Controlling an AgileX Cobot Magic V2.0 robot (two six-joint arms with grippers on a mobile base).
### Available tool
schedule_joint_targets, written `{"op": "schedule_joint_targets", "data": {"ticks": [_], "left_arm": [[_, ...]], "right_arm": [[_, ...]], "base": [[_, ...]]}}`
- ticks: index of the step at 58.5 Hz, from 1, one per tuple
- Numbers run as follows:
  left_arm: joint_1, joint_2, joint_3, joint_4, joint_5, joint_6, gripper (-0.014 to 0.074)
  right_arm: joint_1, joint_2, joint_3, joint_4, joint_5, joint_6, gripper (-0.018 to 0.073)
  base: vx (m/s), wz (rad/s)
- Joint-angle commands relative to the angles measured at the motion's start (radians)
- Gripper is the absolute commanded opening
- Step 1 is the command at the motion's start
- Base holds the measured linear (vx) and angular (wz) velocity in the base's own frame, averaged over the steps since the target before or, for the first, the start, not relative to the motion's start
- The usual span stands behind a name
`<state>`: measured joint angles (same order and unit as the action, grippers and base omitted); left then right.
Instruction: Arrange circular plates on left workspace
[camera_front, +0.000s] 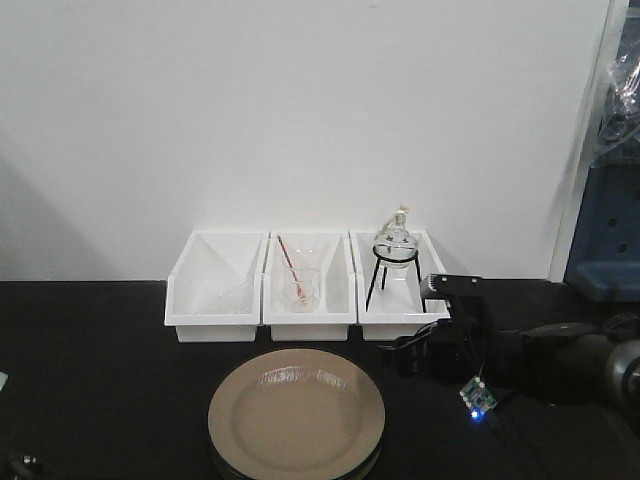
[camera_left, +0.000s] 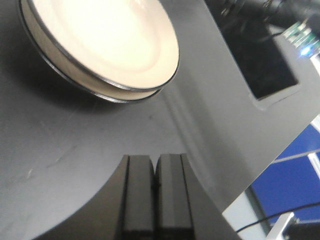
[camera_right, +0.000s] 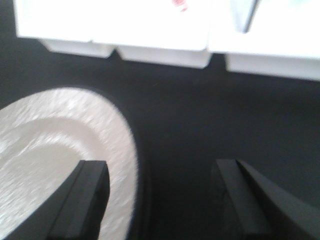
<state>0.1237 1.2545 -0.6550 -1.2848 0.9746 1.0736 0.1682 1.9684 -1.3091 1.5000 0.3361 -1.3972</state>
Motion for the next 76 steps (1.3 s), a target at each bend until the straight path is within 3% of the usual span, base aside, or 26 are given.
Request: {"op": "schedule_joint_targets", "data": {"ticks": [1,8,13,18,22,26,32,37,44,50,56,61,76], "left_arm": [[-0.004,-0.025,-0.021,0.012,0.022,-0.056,-0.0001],[-0.004,-0.023,-0.021,0.235,-0.054,-0.230,-0.0001],[-0.004,-0.023,-0.022,0.505,-0.136,-0.402,-0.0001],[-0.004,-0.023,-0.022,0.797,-0.217,-0.591,-0.0001],[-0.004,-0.023,-0.022,0.972,-0.285,-0.731,-0.0001],[-0.004,-0.023,-0.022,1.100,-0.355,-0.824,-0.0001],[-0.004,-0.023,-0.043,1.194,-0.444,-0.905,-0.0001],[-0.004,-0.026,-0.091,1.197,-0.470,-0.924,-0.0001],[-0.004,-0.026,-0.189,1.162,-0.435,-0.952,-0.0001],[-0.004,-0.044,-0.259,1.097,-0.408,-0.946,-0.0001],[-0.004,-0.105,-0.283,1.006,-0.447,-0.912,-0.0001],[-0.004,-0.177,-0.281,0.899,-0.485,-0.827,-0.0001],[-0.053,-0.436,-0.204,0.537,-0.545,-0.428,-0.0001]], "right_arm": [[-0.027,-0.111,-0.030,0.027,-0.031,-0.012,0.0410],[-0.057,-0.200,-0.030,-0.018,-0.027,0.054,0.0203],[-0.074,-0.290,-0.030,-0.117,-0.011,0.143,-0.0003],[-0.075,-0.388,-0.030,-0.281,0.025,0.252,-0.0011],[-0.074,-0.456,-0.030,-0.436,0.091,0.372,-0.0004],[-0.074,-0.529,-0.030,-0.594,0.184,0.530,-0.0003],[-0.074,-0.633,-0.027,-0.867,0.316,0.787,-0.0003],[-0.071,-0.714,-0.027,-1.085,0.409,0.959,-0.0003],[-0.071,-0.806,-0.027,-1.303,0.499,1.113,-0.0003],[-0.071,-0.902,-0.005,-1.406,0.524,1.176,-0.0003],[-0.071,-1.014,0.086,-1.420,0.462,1.201,-0.0003],[-0.071,-1.128,0.221,-1.415,0.373,1.213,-0.0003],[-0.071,-1.413,0.542,-1.413,0.109,1.213,-0.0003]], "base": [[0.00,0.00],[0.00,0.00],[0.00,0.00],[0.00,0.00],[0.00,0.00],[0.00,0.00],[0.00,0.00],[0.00,0.00],[0.00,0.00],[0.00,0.00],[0.00,0.00],[0.00,0.00],[0.00,0.00]]}}
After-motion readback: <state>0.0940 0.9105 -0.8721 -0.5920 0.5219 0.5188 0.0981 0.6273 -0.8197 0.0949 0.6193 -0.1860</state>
